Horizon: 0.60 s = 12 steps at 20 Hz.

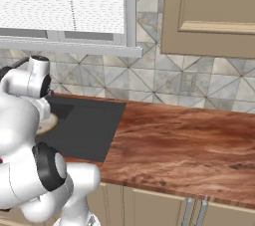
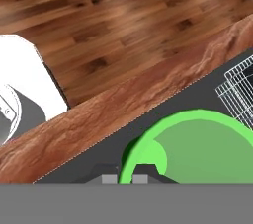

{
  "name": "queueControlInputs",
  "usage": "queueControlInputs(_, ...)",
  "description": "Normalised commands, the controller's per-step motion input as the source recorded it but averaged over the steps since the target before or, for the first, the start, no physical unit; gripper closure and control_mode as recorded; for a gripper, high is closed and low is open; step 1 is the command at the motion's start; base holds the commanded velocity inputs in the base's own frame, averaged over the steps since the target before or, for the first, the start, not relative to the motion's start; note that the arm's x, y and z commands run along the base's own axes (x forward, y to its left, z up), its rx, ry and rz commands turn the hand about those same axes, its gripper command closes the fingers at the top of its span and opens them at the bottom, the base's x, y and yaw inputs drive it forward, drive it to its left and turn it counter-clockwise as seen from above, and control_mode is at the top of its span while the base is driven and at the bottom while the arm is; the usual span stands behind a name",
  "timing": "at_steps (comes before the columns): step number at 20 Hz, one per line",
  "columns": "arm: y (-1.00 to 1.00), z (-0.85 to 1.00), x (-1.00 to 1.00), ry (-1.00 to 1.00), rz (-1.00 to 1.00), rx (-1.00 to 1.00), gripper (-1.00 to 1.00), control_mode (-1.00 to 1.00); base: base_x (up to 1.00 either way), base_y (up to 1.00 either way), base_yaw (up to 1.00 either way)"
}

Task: Remove the mango and pear from the sink. Then move the bowl and cup from the counter to the sink for washing.

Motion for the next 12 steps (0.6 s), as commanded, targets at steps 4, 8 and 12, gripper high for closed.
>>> queueControlInputs(4, 0.19, -0.27, 0.13, 0.01, -0.11, 0.00, 1.00, -1.00, 0.00, 0.00, 0.00)
queueControlInputs(8, 0.17, -0.28, 0.06, 0.00, -0.12, 0.00, 1.00, -1.00, 0.00, 0.00, 0.00)
queueControlInputs(12, 0.14, -0.33, 0.09, 0.01, -0.11, 0.00, 1.00, -1.00, 0.00, 0.00, 0.00)
